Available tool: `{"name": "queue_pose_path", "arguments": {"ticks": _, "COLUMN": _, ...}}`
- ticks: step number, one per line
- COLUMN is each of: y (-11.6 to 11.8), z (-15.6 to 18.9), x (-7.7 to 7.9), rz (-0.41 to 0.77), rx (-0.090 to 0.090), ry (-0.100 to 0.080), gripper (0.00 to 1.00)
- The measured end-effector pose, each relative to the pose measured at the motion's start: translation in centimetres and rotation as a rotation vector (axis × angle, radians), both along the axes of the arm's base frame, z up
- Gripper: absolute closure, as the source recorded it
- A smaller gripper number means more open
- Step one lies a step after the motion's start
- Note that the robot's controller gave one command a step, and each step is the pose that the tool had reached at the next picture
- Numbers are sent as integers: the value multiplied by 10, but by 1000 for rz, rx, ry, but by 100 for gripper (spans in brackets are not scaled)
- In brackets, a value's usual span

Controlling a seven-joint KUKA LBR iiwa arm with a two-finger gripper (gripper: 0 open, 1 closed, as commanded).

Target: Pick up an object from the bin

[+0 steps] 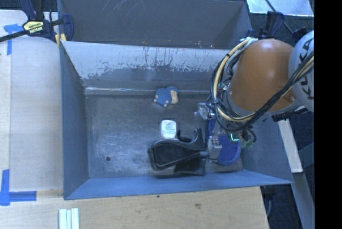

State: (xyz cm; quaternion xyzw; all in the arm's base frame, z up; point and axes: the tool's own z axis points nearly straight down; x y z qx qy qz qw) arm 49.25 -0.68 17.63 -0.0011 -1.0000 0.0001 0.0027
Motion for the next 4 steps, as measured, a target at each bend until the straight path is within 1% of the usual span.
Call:
{"name": "queue_pose_path", "arguments": {"ticks": 1, "y": 31, "z": -84, "x": 3, "rz": 239, "rx": 1, "ry": -2, "gripper": 0}}
{"name": "queue_pose_path", "arguments": {"ticks": 2, "y": 30, "z": -82, "x": 4, "rz": 237, "rx": -2, "ry": -6, "gripper": 100}}
{"name": "queue_pose_path", "arguments": {"ticks": 3, "y": 7, "z": -88, "x": 18, "rz": 627, "rx": 4, "ry": -22, "gripper": 100}}
{"name": "queue_pose_path", "arguments": {"ticks": 4, "y": 26, "z": 25, "x": 34, "rz": 640, "rx": 0, "ry": -12, "gripper": 100}}
